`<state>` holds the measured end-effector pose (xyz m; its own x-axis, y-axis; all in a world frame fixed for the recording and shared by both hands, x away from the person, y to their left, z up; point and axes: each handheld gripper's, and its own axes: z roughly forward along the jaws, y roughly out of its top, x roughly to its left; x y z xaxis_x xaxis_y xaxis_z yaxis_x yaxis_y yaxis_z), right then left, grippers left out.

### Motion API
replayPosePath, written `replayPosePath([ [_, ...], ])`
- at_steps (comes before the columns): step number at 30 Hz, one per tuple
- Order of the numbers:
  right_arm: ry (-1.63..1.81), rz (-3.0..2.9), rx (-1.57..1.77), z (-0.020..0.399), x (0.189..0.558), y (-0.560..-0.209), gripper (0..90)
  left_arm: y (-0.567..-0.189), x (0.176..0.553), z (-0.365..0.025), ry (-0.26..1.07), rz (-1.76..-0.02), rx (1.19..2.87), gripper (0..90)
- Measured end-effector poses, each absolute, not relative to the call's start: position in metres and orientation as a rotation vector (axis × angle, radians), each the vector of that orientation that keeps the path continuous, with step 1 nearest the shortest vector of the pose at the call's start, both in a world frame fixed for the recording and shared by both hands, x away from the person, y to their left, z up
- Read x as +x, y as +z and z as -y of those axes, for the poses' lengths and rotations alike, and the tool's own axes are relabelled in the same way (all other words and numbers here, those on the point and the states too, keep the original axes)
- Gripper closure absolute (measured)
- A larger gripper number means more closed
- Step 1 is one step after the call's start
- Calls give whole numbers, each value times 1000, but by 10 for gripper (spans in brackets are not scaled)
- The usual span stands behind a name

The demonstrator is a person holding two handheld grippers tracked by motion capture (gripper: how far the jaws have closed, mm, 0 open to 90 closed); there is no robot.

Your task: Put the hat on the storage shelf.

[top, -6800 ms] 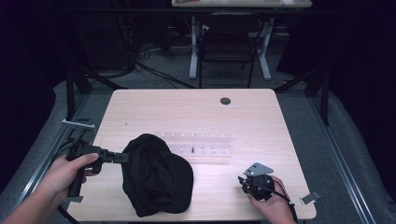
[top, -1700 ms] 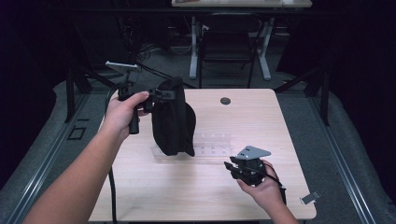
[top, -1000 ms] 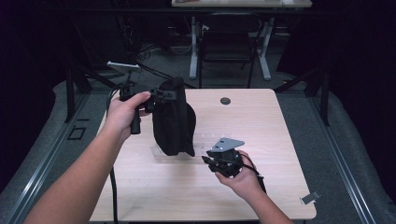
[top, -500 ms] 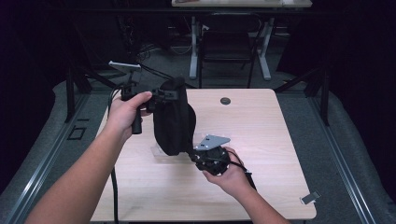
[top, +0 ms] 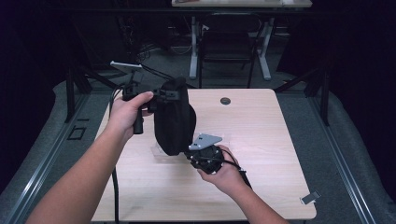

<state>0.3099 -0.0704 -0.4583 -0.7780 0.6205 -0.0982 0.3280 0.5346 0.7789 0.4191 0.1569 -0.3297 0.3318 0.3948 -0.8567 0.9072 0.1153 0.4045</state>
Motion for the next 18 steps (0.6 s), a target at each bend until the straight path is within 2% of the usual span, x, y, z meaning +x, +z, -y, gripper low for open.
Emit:
replayPosePath([
  [10,1082,-2411,754,70,310,-461,828,-330,419,-155,-575,-1252,1477,841],
  [18,1072,-2400,727,72,308,-462,843,-330,419,-152,-573,-1235,1474,798],
])
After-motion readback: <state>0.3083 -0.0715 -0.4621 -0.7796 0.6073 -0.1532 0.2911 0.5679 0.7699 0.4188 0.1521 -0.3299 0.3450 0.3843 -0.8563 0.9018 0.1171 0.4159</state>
